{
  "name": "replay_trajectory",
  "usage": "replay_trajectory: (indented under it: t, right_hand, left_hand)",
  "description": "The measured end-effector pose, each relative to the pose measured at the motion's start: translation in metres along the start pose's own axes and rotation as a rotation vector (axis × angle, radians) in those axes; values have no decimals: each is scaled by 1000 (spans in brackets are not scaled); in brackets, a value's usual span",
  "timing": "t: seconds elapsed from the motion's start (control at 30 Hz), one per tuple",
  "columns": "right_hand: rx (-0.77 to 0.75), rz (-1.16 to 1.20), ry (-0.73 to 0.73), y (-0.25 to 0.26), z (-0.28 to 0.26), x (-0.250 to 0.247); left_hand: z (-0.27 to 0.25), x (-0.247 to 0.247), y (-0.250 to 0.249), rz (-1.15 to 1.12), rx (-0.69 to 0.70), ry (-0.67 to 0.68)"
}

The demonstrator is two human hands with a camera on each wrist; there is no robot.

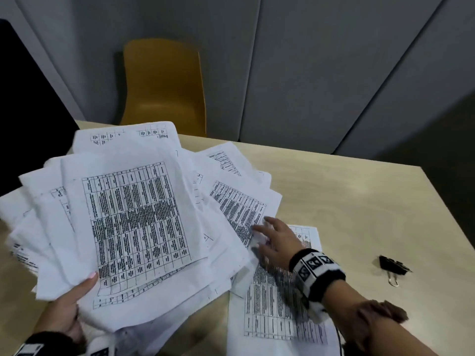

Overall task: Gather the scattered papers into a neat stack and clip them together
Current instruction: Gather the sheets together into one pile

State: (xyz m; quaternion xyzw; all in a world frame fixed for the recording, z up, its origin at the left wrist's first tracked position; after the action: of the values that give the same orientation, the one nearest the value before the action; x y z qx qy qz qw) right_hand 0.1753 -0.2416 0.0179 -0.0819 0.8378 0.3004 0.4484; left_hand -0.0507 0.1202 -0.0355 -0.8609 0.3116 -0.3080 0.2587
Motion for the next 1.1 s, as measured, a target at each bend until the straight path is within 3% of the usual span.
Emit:
replay_trajectory:
  t: [0.13, 0.33, 0.5, 0.57, 0.73, 0.93, 1.0, 1.1]
  right_hand:
    - [41, -62, -78, 35, 44, 0]
    - [105, -245, 33, 55, 101, -29]
    - [195, -198, 94, 45, 121, -31]
    - [206, -211, 134, 36, 118, -31]
    - [122, -341, 166, 18, 79, -25]
    - [135, -284, 214, -5, 12, 3]
    - [164, -102, 96, -6, -6, 8]
    - [333, 225, -387, -13, -36, 13]
  left_hand:
    - [-3, -13, 3, -20, 2, -45]
    - [-12, -25, 0, -23, 46, -93]
    - [-5, -42, -4, 10, 137, -242]
    - [-4, -44, -6, -59, 176, -252]
    - [-7, -17, -3, -21, 58, -38]
    - [7, 7, 2, -32, 66, -26]
    - [11, 9, 4, -20, 56, -35]
    - [15, 11, 7, 8, 54, -35]
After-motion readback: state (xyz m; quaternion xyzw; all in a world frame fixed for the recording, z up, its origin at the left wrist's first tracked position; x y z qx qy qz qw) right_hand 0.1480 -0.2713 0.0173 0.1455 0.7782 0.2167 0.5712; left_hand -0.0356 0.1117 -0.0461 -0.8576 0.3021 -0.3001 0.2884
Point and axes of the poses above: each hand's wrist, its own z-axis towards the middle knuckle, its own x-axis out of the palm, y = z × x, the point moved 1 cm from there along z, towards the middle knuckle, and after that the axes turned 8 degrees about y, right-handed, at the moved point
